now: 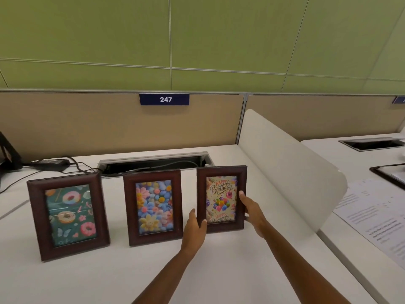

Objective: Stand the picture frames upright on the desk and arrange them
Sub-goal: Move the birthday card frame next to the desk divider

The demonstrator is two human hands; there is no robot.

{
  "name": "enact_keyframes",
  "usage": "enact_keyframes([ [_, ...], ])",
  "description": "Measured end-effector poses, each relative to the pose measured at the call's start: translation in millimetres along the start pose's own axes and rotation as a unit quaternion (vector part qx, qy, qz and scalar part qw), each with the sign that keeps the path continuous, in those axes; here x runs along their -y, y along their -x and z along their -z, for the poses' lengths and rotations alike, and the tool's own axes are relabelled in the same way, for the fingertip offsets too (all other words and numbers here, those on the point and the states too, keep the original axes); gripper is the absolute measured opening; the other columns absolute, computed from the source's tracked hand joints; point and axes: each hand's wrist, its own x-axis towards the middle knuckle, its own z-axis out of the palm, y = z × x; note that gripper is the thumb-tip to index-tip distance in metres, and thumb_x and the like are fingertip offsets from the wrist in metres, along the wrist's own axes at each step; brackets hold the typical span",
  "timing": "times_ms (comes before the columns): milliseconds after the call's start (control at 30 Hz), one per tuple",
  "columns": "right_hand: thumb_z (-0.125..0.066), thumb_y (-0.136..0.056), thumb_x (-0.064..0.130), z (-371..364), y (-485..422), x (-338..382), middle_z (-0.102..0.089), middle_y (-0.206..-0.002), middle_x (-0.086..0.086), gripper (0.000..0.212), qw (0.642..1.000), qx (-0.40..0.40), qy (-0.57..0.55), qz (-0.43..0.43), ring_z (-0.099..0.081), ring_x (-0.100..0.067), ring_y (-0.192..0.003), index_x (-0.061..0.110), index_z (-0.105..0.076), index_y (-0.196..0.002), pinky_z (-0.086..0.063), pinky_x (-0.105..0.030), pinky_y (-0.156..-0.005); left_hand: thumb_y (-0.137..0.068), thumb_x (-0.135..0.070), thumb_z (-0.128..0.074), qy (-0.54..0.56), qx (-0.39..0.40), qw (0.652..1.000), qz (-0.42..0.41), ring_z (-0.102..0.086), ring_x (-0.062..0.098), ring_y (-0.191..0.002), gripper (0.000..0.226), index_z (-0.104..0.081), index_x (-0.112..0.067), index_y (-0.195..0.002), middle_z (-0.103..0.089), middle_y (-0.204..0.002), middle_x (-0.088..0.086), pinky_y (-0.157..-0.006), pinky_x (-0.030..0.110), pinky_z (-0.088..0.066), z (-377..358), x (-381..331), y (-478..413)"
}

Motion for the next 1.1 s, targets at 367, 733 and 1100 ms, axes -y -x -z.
enact_keyframes([
  [367, -0.047, -0.087, 0.004, 16, -40, 1, -0.062, -0.115, -0.015, 0.029, 0.985, 0.149, -0.072, -0.057, -0.060, -0.033, -0.107, 0.008, -0.052, -0.116, -0.050, -0.044, -0.092, -0.095, -0.006, -0.040, 0.056, 0.000, 0.998, 0.010, -0.047, 0.028, -0.125, 0.036, -0.039, 0.000, -0.131, -0.051, -0.134, 0.016, -0.108, 0.039, -0.039, -5, 9, -25],
  [733, -0.047, -0.086, 0.003, 57, -85, 9, -0.063, -0.116, -0.015, 0.031, 0.992, 0.098, -0.065, -0.039, -0.060, -0.033, -0.108, 0.007, -0.051, -0.117, -0.050, -0.044, -0.094, -0.096, -0.009, -0.038, 0.069, 0.005, 0.998, -0.005, -0.051, 0.027, -0.119, 0.034, -0.041, -0.002, -0.129, -0.053, -0.129, 0.016, -0.100, 0.038, -0.046, -39, -25, -77],
  [1100, -0.046, -0.084, 0.001, 110, -169, 40, -0.068, -0.101, -0.006, 0.026, 0.992, 0.069, -0.104, -0.007, -0.066, -0.022, -0.093, 0.018, -0.058, -0.101, -0.057, -0.030, -0.072, -0.096, -0.008, -0.039, 0.079, 0.023, 0.996, -0.031, -0.053, 0.028, -0.118, 0.032, -0.044, 0.000, -0.126, -0.055, -0.129, 0.018, -0.098, 0.037, -0.047, -76, -87, -172],
])
